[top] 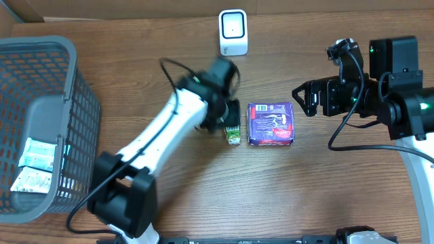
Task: Scan the item barcode
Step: 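Place the green pouch left of the purple pack and release, then reach into the basket and grasp the mint-green wipes pack with left gripper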
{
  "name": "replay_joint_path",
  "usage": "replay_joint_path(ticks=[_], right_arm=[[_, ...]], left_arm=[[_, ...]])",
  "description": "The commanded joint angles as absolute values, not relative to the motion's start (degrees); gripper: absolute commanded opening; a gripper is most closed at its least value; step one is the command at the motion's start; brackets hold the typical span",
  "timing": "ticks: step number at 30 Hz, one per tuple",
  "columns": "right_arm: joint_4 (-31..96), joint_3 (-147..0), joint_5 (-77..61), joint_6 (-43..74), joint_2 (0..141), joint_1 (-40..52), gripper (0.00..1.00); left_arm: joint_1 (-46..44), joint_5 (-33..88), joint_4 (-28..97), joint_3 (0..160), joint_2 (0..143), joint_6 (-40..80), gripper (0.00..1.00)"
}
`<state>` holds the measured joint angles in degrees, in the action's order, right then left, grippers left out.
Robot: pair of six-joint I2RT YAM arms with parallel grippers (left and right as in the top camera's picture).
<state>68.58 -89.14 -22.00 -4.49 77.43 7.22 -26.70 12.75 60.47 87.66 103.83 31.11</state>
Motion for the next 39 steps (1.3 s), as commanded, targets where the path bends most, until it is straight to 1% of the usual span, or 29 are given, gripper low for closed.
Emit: replay_joint_path(ticks=[1, 3, 4, 5, 6, 9, 10, 13, 15, 17, 19, 22, 27, 32, 39], right_arm=[[68.51, -90.06, -21.5, -4.47, 77.49, 7.44, 1.0], [68.51, -90.06, -21.5, -4.47, 77.49, 7.44, 1.0], [68.51, -90.06, -21.5, -4.47, 77.49, 7.44, 1.0], [68.51, -90.06, -21.5, -4.47, 77.49, 7.44, 1.0], [68.51, -90.06, -21.52, -4.47, 77.49, 7.44, 1.0], [68.51, -90.06, -21.52, -4.47, 77.49, 7.44, 1.0], [68.53, -90.06, -21.52, -4.47, 77.49, 7.44, 1.0], [68.55, -90.06, -21.52, -4.47, 77.49, 7.44, 1.0], [68.69, -90.06, -21.54, -4.47, 77.49, 7.44, 1.0], [68.73, -90.06, -21.54, -4.47, 77.49, 7.44, 1.0], [68.73, -90.06, -21.54, -4.47, 77.49, 7.44, 1.0], [68.97, -90.06, -21.54, -4.45, 77.49, 7.44, 1.0], [69.78, -90.06, -21.52, -4.47, 77.49, 7.44, 1.0], [69.78, -90.06, -21.52, -4.47, 77.49, 7.44, 1.0], [70.15, -90.06, -21.52, -4.47, 77.49, 7.44, 1.0]], left_arm=[[-19.53, 6.46, 68.18, 100.77, 97.1, 26.98, 0.39], [-15.07, 4.38, 72.77, 106.78, 94.41, 25.74, 0.4], [-10.07, 2.09, 76.64, 111.46, 91.61, 25.69, 0.43], [-7.33, 0.97, 78.22, 113.14, 90.13, 25.69, 0.45], [-3.95, -0.38, 79.81, 114.48, 88.47, 25.71, 0.5], [6.31, -3.2, 82.85, 115.18, 84.31, 26.0, 0.74], [10.04, -3.73, 83.88, 115.18, 83.42, 25.98, 0.78], [21.19, -4.51, 86.3, 115.15, 82.48, 25.91, 0.85], [28.97, -4.51, 86.52, 114.48, 82.81, 25.93, 0.85], [34.92, -4.47, 84.93, 113.1, 83.55, 25.98, 0.84], [39.44, -4.47, 82.41, 111.15, 84.68, 27.07, 0.83], [43.48, -4.47, 79.42, 108.01, 86.94, 28.47, 0.82], [45.91, -4.56, 75.75, 101.89, 91.33, 28.51, 0.8], [46.02, -4.67, 69.65, 95.7, 96.29, 28.58, 0.77], [46.0, -6.48, 60.64, 89.97, 101.93, 28.77, 0.76]])
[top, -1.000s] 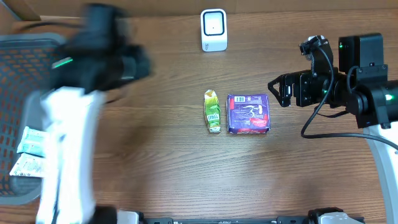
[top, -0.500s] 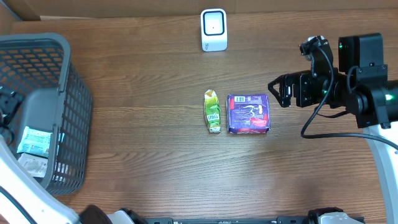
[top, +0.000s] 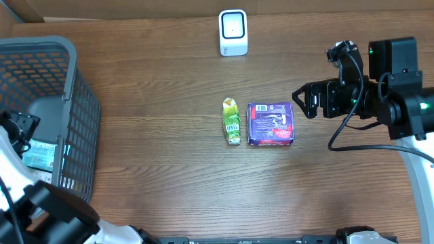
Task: Scan the item barcode
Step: 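Reach into the basket and grasp the mint-green wipes pack with left gripper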
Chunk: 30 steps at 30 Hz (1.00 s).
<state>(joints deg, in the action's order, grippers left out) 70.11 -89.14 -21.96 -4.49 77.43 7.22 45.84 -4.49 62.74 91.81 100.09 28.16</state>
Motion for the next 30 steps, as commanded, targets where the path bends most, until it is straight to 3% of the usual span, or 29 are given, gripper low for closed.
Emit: replay_joint_path(ticks=[1, 4, 13, 30], right_arm=[[70.17, -90.06, -21.52, -4.47, 77.49, 7.44, 1.0], [70.17, -90.06, -21.52, -4.47, 77.49, 7.44, 1.0], [70.22, -90.06, -21.52, -4.47, 77.49, 7.44, 1.0], [70.35, -90.06, -21.52, -4.47, 77.49, 7.44, 1.0]], left_arm=[[46.0, -6.7, 60.01, 89.71, 102.76, 28.77, 0.76], [46.0, -8.43, 59.42, 89.6, 105.36, 29.06, 0.78], [46.02, -9.67, 59.35, 89.6, 113.34, 29.15, 0.99], [46.11, -15.64, 54.81, 85.52, 116.79, 29.15, 1.0]])
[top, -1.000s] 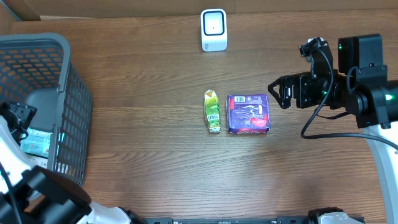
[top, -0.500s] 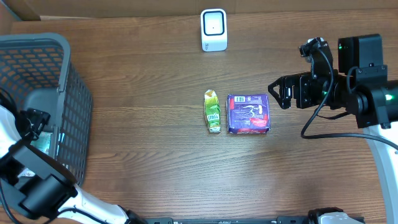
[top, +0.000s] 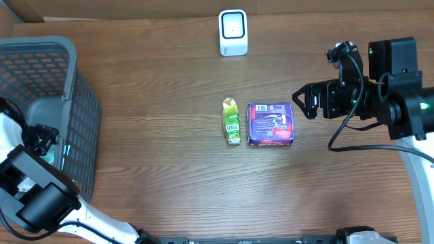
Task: Scan the item barcode
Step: 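Reach into the basket and grasp the mint-green wipes pack with left gripper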
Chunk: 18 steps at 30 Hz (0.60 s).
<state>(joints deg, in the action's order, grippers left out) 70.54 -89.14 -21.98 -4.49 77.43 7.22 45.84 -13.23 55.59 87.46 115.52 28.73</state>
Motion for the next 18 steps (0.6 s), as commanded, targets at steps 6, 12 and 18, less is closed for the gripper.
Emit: replay_joint_path(ticks=[6, 12, 18], right_arm=[[70.37, -90.06, -21.5, -4.47, 77.49, 7.44, 1.0], [70.35, -90.06, -21.5, -4.47, 77.49, 7.44, 1.0], [69.91, -90.06, -21.52, -4.47, 77.49, 7.44, 1.0]], left_arm=[[45.71, -13.56, 49.87, 82.17, 116.79, 26.87, 0.97], [45.56, -12.1, 48.1, 80.44, 116.79, 25.76, 0.62], [45.58, -6.33, 47.31, 80.51, 116.79, 25.65, 0.28]])
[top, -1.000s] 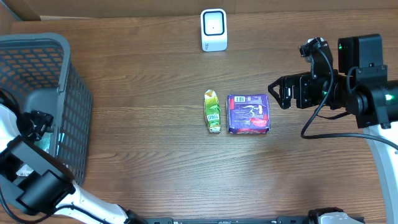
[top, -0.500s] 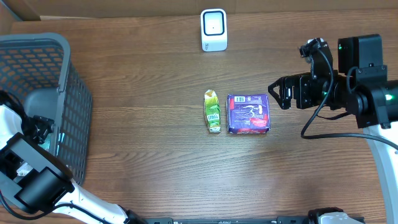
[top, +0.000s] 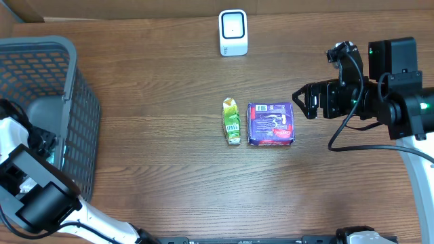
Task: Scan the item barcode
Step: 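Reach into the basket and grasp the mint-green wipes pack with left gripper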
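Observation:
The white barcode scanner (top: 232,32) stands at the back middle of the table. A green pouch (top: 232,121) and a purple package (top: 270,124) lie side by side at the centre, each with its label up. My left gripper (top: 42,144) reaches down inside the grey basket (top: 68,81) at the far left. Its fingers are hidden by the arm and the basket wall. My right gripper (top: 298,101) hovers just right of the purple package, open and holding nothing.
Only a sliver of a teal packet (top: 65,153) shows inside the basket, beside my left arm. The table's back edge meets a cardboard wall behind the scanner.
My left arm has sunk a little further into the basket and covers more of the packets there. The pouch, the package and my right arm have not moved.
At first my left gripper was at the green pouch beside the purple package, and white-teal packets showed in the basket. Then the pouch lay free on the table and the left arm was over the basket. Since then it has stayed inside the basket.

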{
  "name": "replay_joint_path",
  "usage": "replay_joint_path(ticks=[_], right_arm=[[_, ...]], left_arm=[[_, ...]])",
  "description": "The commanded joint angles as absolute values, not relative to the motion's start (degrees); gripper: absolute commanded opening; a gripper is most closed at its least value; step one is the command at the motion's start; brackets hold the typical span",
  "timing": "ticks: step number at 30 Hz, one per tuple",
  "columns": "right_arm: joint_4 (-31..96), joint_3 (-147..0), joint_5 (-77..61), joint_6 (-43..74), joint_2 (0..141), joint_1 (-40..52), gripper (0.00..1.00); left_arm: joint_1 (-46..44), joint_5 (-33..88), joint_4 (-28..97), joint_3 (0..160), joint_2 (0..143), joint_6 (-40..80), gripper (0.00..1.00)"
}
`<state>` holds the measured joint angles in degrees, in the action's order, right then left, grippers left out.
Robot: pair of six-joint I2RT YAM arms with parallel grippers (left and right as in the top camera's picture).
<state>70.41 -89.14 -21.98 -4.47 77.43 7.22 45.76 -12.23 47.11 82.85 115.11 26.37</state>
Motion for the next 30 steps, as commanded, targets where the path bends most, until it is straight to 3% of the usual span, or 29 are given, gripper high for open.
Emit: replay_joint_path(ticks=[1, 3, 6, 13, 23, 30], right_arm=[[69.84, -90.06, -21.52, -4.47, 77.49, 7.44, 1.0], [69.78, -90.06, -21.52, -4.47, 77.49, 7.44, 1.0], [69.73, -90.06, -21.52, -4.47, 77.49, 7.44, 1.0], [69.71, -90.06, -21.52, -4.47, 77.49, 7.44, 1.0], [69.54, -90.06, -21.54, -4.47, 77.49, 7.44, 1.0], [69.76, -90.06, -21.54, -4.47, 77.49, 7.44, 1.0]], left_arm=[[45.58, -6.31, 47.35, 80.51, 116.79, 25.41, 0.24], [45.58, -6.2, 47.81, 80.66, 116.77, 24.99, 0.11], [45.56, -2.98, 48.73, 81.97, 116.68, 24.75, 0.04], [45.41, 5.56, 58.46, 93.89, 116.44, 22.09, 0.04], [44.75, 20.05, 80.66, 126.19, 116.33, 13.93, 0.04], [38.3, 24.38, 93.32, 146.3, 112.42, 8.71, 0.04]])
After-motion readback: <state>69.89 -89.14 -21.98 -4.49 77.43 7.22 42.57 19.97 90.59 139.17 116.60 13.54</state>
